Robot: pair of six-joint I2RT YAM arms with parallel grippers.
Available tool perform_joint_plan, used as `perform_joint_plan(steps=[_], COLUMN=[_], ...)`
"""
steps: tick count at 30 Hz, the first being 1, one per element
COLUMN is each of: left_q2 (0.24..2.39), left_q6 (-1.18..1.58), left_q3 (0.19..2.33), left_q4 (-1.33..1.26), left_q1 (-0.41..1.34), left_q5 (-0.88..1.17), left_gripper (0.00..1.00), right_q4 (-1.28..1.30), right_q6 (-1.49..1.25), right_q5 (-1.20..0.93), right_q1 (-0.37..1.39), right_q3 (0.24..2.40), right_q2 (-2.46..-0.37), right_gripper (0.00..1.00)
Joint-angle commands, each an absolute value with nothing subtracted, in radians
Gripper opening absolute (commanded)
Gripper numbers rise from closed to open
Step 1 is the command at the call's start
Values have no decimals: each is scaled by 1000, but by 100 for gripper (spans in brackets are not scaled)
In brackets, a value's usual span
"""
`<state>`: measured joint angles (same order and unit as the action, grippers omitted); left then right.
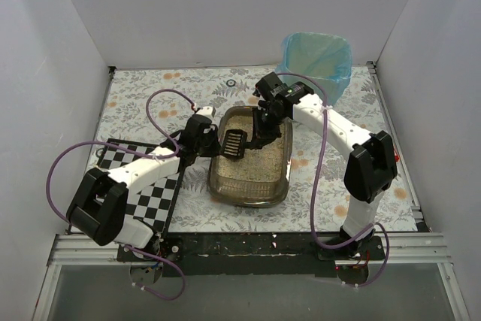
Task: Clean the litter box
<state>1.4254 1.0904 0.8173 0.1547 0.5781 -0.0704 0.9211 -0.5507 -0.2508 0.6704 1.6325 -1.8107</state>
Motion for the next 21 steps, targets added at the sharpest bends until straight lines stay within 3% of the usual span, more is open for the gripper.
perform_joint_plan(steps=[1, 8, 11, 15, 21], left_q2=[1384, 1299, 1287, 1278, 1264], left_q6=[1138, 1163, 1172, 1189, 1238], left_q3=[779, 781, 779, 775, 770], left_q4=[221, 232, 236, 241, 255], left_q1=[589, 592, 595, 597, 597], left_q5=[-44, -67, -72, -77, -95], left_gripper=[0, 6, 6, 7, 7], right_q4=[982, 1031, 1000, 879, 763], right_q6=[-601, -565, -502, -451, -508], right_q5=[-26, 85, 9, -245, -351], right_q1=[643, 562, 560, 566, 614], right_q3=[1658, 1554, 1539, 1529, 1571], right_q2=[-1879, -1726, -1668, -1621, -1686], right_gripper=[1, 1, 1, 1, 1])
